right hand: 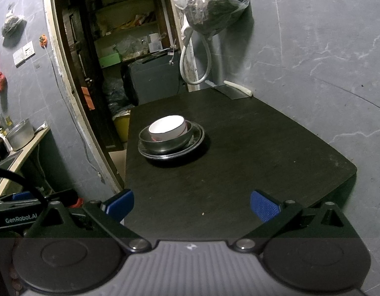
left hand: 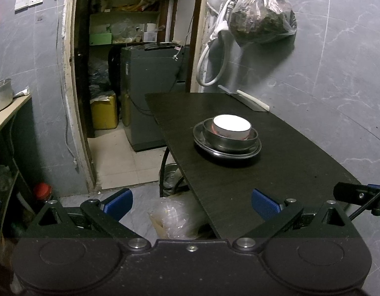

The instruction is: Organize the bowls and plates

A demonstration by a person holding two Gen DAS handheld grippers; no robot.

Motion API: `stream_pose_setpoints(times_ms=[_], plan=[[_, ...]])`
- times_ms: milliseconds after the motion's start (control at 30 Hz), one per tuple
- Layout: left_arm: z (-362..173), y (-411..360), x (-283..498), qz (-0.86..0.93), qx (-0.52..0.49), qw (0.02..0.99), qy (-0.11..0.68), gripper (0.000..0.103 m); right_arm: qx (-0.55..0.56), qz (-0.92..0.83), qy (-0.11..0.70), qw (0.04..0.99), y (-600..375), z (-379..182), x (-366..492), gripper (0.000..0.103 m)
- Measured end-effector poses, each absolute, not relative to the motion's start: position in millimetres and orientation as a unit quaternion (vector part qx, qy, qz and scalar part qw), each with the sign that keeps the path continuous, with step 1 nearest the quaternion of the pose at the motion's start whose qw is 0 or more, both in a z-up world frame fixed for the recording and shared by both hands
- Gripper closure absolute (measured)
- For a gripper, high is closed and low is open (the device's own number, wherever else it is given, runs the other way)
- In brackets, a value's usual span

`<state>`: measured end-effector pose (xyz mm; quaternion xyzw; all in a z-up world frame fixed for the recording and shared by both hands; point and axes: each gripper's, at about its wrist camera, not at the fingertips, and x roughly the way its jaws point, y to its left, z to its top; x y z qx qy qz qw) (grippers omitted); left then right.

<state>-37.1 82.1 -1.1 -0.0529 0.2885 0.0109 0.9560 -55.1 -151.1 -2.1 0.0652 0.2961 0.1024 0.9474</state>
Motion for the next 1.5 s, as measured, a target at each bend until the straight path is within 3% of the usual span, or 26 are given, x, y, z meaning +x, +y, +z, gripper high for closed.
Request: stream_pose_setpoints(times_ms=[1500], plan=[[-5.8, 80.8, -25.5, 0.016, -0.028, 0.947, 0.32, 0.001, 0.065, 0.102, 0.299, 0.947, -150.9, -4.3, -55.8, 0.0]])
